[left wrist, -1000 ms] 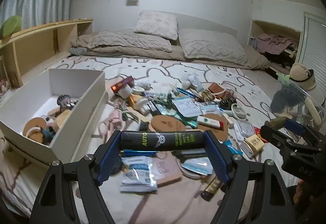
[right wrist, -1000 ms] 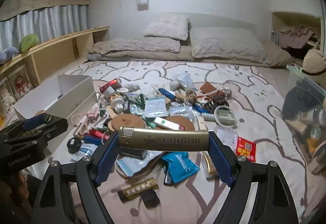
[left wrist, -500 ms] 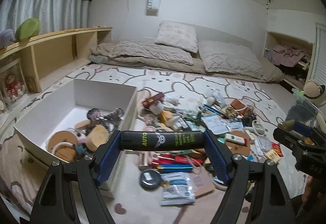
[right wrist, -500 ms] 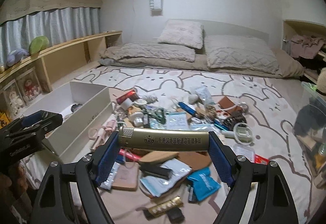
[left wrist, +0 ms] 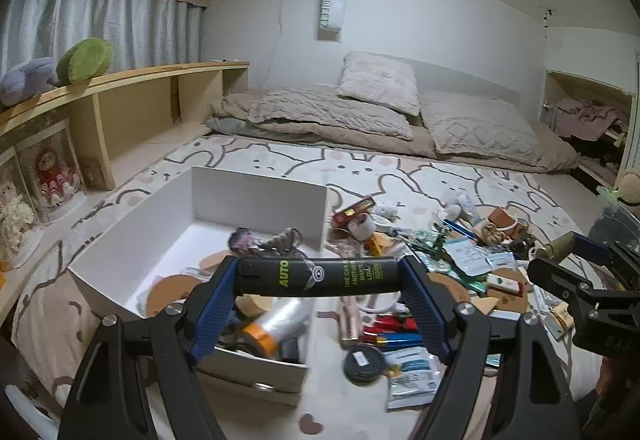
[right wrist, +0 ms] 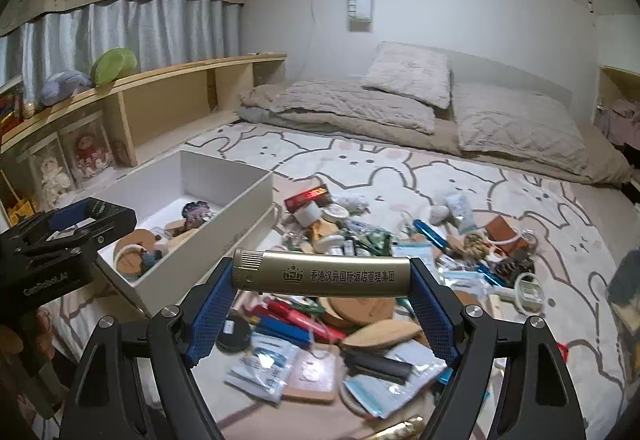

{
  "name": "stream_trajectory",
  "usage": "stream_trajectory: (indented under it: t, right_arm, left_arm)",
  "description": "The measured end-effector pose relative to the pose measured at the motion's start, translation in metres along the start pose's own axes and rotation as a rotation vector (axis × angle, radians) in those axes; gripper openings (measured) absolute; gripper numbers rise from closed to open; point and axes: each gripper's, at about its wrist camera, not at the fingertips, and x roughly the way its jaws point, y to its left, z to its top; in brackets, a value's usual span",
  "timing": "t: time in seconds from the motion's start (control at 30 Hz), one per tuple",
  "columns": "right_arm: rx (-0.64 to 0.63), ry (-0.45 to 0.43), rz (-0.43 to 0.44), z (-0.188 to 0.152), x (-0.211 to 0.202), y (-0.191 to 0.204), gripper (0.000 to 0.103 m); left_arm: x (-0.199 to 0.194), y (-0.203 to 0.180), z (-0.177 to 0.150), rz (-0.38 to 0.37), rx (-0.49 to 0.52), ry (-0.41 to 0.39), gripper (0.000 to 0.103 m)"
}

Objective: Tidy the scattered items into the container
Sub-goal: 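Carry the black spray can and gold tube with both grippers over the white box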

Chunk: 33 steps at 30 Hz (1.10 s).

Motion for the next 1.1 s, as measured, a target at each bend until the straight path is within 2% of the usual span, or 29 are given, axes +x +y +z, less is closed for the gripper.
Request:
stream_trajectory:
  t: [0.6, 0.83, 1.1]
  right_arm:
    - [0.038, 0.06, 0.119, 0.029, 0.031, 0.039, 0.084]
    - [0.062, 0.105, 0.177, 0.039, 0.045, 0.052, 0.084]
    - [0.005, 0.139, 0.195, 0.037, 0.069, 0.079, 0.084]
  left_arm:
    - [0.005, 0.06, 0.014, 0.051, -0.008, -0.02, 0.08]
    - [0.03, 0.086, 0.016, 0.042, -0.032, 0.048, 0.08]
    - [0.063, 0.111, 0.002, 0.043, -0.066, 0.149, 0.08]
